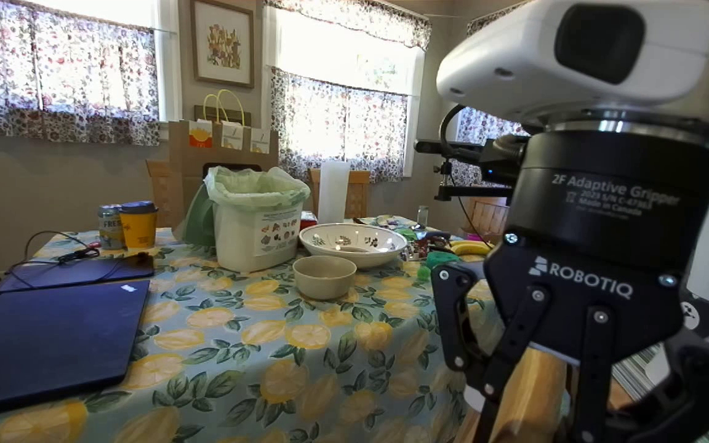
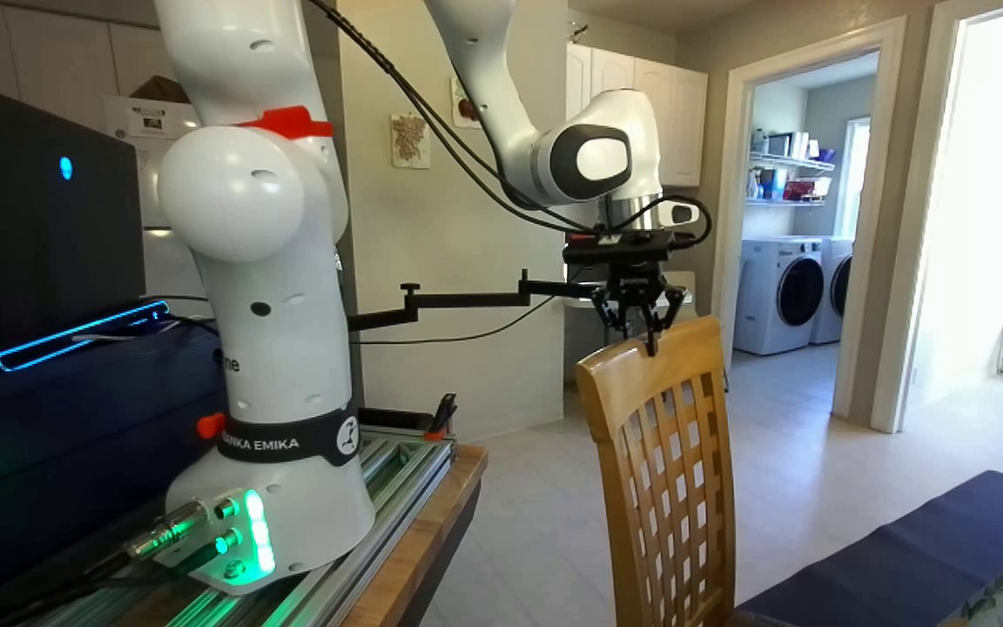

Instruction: Move the chair forward

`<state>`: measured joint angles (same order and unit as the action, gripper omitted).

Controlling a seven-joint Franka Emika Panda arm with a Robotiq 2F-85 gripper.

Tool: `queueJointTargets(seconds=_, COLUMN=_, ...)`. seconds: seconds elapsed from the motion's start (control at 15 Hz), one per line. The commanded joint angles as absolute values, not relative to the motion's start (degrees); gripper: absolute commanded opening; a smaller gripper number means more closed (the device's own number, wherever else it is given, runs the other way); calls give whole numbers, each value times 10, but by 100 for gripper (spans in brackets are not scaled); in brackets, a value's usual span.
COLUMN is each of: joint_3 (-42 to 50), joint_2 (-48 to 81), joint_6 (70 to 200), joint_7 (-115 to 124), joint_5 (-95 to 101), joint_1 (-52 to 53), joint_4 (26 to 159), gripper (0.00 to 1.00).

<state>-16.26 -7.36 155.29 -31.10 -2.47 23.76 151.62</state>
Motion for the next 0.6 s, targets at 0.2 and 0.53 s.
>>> queueJointTargets(seconds=0.2, joint_3=-152, joint_2=-63, joint_6=1577, joint_7=-276, joint_5=1, joint_1=217, joint_4=1511, gripper=8)
queueJointTargets(seconds=0.53, joint_3=-144, joint_2=-61, joint_6=1581, joint_7=-251, joint_5=-12, joint_1=212, joint_4=1494, gripper=8)
